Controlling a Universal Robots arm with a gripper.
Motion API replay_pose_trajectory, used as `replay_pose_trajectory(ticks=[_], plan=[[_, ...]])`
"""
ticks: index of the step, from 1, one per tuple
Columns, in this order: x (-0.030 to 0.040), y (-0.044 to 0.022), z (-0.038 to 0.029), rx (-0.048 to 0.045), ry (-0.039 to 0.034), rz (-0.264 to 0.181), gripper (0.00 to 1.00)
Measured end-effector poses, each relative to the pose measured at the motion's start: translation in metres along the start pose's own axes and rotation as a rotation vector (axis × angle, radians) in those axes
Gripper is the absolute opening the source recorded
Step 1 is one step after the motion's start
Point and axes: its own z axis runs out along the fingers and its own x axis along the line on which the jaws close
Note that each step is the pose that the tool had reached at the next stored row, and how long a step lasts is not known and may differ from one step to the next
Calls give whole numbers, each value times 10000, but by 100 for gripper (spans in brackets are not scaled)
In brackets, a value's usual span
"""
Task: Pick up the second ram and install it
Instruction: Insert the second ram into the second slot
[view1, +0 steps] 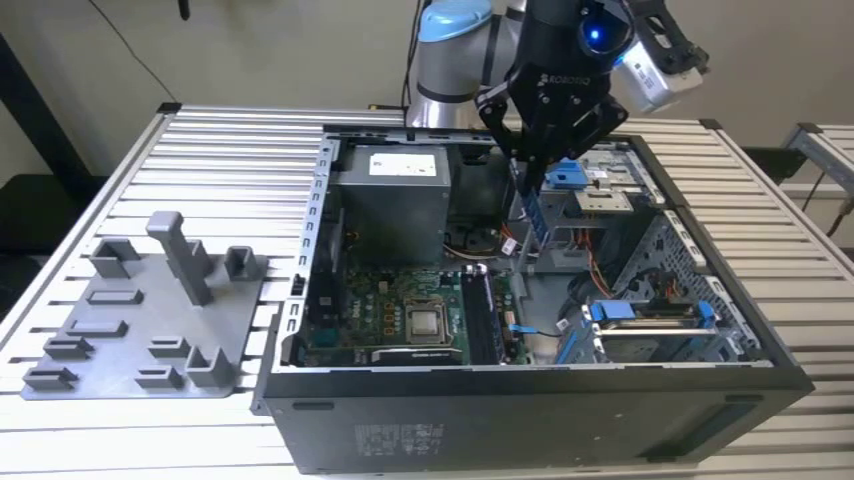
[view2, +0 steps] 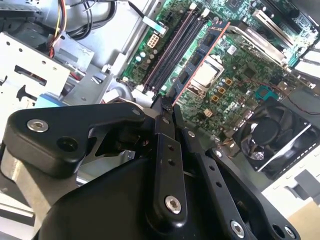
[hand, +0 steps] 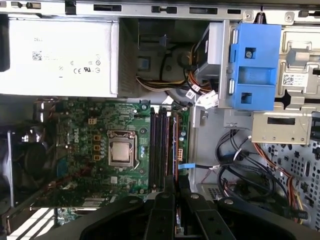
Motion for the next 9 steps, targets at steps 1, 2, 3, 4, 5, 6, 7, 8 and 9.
replay_pose_trajectory(ticks=[1,2,3,4,5,6,7,8,9], plan=[[5,0,4,1,0,0,14],[8,1,7,0,0,0,14],[11,0,8,0,0,0,14],[11,0,8,1,0,-1,14],[11,0,9,0,0,-1,14],[11,1,10,0,0,0,14],[11,1,10,0,0,0,14],[12,1,10,0,0,0,14],[11,1,12,-1,0,0,14]])
